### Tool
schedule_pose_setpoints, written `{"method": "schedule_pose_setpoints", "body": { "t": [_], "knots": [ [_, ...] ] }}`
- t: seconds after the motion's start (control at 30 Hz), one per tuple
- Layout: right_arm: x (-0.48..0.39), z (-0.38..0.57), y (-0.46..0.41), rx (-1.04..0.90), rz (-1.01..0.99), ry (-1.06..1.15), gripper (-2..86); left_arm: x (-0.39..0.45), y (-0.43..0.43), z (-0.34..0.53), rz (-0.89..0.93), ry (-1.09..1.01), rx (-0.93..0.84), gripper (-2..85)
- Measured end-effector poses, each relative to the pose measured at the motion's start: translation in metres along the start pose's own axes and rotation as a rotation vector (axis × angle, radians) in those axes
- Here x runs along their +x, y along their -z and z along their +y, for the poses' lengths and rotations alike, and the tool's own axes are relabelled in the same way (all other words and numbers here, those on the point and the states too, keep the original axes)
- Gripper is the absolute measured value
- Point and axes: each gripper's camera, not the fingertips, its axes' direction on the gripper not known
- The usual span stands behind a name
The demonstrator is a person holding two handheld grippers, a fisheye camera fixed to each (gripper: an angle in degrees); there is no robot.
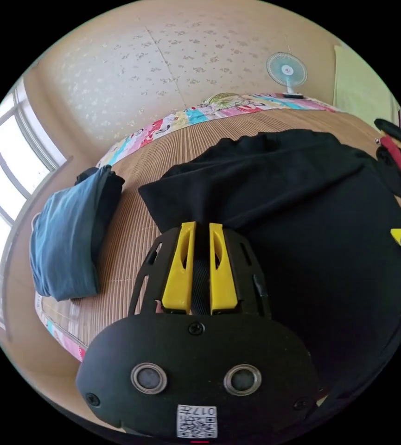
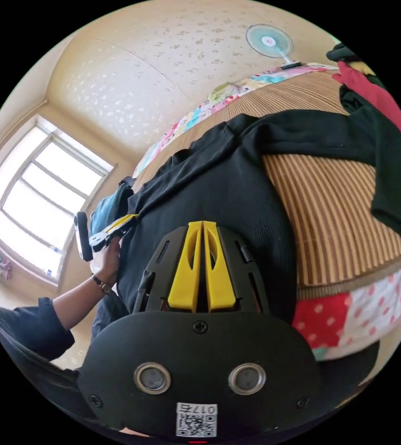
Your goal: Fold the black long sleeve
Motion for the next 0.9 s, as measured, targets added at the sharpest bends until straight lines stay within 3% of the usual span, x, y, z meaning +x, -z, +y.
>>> {"method": "schedule_pose_setpoints", "body": {
  "t": [0.17,0.3,0.37,0.47,0.57,0.7,0.77,0.9],
  "knots": [
    [-0.005,-0.003,0.078,0.334,0.413,-0.051,4.9,-0.002,-0.010,0.014,0.010,0.004,0.005,5.9],
    [0.035,-0.013,0.071,0.196,0.597,0.028,13.1,-0.016,-0.019,0.022,0.075,0.036,0.005,6.0],
    [0.072,-0.011,0.050,0.025,0.529,0.009,12.7,-0.028,-0.025,0.027,0.133,0.061,0.008,6.0],
    [0.076,-0.020,0.058,0.028,0.533,-0.085,4.8,-0.038,-0.033,0.032,0.177,0.080,0.006,6.0],
    [0.055,-0.039,0.056,0.062,0.521,-0.146,3.0,-0.036,-0.037,0.035,0.157,0.071,0.006,6.0],
    [-0.035,-0.063,0.059,0.298,0.314,0.055,2.6,-0.035,-0.044,0.038,0.138,0.064,0.005,6.0],
    [-0.108,-0.085,0.041,0.370,0.099,0.214,2.5,-0.038,-0.050,0.039,0.150,0.070,0.005,6.0],
    [-0.224,-0.119,-0.035,0.238,-0.193,0.474,3.0,-0.038,-0.055,0.040,0.141,0.066,0.007,6.0]
  ]
}}
